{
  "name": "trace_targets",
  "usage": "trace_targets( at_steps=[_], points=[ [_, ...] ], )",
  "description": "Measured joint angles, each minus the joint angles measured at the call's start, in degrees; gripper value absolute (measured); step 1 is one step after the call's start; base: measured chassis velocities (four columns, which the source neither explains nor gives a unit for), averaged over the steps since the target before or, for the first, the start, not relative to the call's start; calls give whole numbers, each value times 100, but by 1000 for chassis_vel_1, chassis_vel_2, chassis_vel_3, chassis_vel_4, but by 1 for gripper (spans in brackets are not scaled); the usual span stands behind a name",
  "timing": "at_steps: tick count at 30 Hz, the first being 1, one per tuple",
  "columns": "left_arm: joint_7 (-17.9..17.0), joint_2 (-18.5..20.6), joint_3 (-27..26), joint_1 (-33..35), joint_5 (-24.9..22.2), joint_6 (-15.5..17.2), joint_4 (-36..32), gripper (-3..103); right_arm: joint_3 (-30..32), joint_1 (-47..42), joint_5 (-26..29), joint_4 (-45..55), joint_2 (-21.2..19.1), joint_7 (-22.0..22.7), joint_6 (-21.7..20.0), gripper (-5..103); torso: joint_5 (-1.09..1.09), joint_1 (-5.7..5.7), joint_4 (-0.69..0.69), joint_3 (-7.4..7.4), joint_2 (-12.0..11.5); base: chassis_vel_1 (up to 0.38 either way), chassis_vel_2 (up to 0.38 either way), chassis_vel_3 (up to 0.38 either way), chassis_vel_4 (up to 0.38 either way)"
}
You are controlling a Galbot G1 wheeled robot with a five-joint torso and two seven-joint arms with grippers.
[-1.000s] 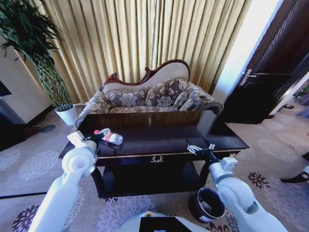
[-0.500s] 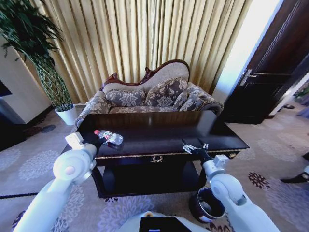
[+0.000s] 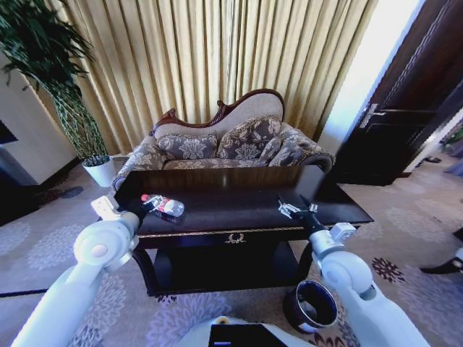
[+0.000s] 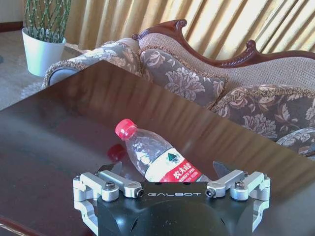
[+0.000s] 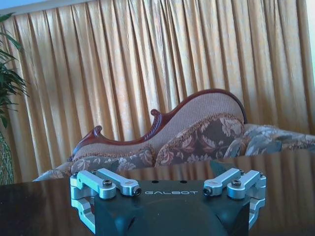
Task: Move to the front of the table and place the trash on the table into the trash bin.
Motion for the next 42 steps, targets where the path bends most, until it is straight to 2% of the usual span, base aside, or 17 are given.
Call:
trace_targets(
  at_steps=[4,7,12,17,28,31,42],
  points=[
    [-23,-68,75,-168,-47,-29,148,100,18,64,52,0,-70,1,1,100,0,0,1,0,0,0,0,0,0],
    [-213,-112,169,-430,-345,-97,226,100,27,41,58,-2,-63,1,2,100,0,1,-1,0,0,0,0,0,0],
    [-285,-133,222,-503,-462,-134,255,100,58,13,57,-2,-51,1,5,100,1,0,-1,0,0,0,0,0,0],
    [-427,-227,205,-481,-791,-220,272,100,24,31,45,-64,-46,-1,7,100,0,0,1,0,0,0,0,0,0],
    [-492,-457,139,-605,-1252,-463,436,100,-76,4,-33,-142,15,-9,7,100,0,0,0,0,0,0,0,0,0],
    [-650,-512,141,-698,-1531,-540,482,100,-74,-2,-39,-165,22,-10,8,100,0,0,0,0,0,0,0,0,0],
    [-813,-523,154,-834,-1719,-563,662,100,-89,0,-55,-205,32,-15,16,100,0,0,0,0,0,0,0,0,0]
  ],
)
